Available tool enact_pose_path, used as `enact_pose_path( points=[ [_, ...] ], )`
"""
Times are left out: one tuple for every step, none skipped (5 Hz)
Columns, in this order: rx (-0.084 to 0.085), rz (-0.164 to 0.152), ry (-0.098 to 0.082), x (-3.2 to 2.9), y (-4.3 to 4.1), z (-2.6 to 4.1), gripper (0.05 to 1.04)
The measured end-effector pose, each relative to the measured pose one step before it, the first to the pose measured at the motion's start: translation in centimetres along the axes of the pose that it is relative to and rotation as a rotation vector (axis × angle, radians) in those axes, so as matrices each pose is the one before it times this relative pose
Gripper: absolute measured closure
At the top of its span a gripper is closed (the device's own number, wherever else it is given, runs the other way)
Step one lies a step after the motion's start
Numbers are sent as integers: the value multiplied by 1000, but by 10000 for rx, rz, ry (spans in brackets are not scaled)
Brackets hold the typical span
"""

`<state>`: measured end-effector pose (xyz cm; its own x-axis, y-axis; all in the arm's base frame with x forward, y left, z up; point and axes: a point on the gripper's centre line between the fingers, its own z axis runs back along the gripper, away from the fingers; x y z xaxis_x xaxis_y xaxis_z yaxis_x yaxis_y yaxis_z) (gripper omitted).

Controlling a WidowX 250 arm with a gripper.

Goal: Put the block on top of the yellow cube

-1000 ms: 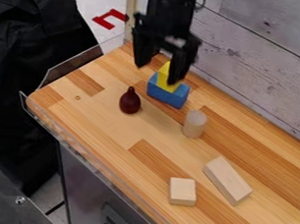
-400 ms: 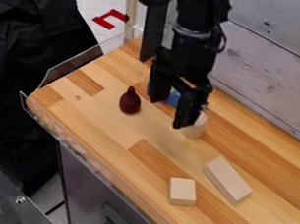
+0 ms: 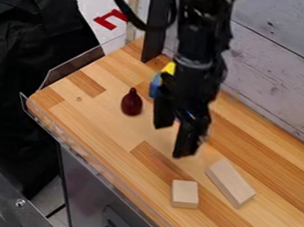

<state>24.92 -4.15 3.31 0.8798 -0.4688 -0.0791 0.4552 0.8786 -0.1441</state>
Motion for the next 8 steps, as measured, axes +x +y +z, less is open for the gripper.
enact_pose_path(
  points=[
    [-188,-490,5,-277,-1229,-938,85],
    [59,-522,-46,356,-1143,-443,85],
    [44,-201,25,264,-573,-171,85],
    [-49,-5,198,0,-277,-805,85],
    [26,9,-12,107,-121,-171,85],
    [-24,22,113,-288,-178,-260,85],
    [-16,-114,78,-157,-443,-218,85],
    [16,-98,83,-92,-504,-419,85]
  ],
)
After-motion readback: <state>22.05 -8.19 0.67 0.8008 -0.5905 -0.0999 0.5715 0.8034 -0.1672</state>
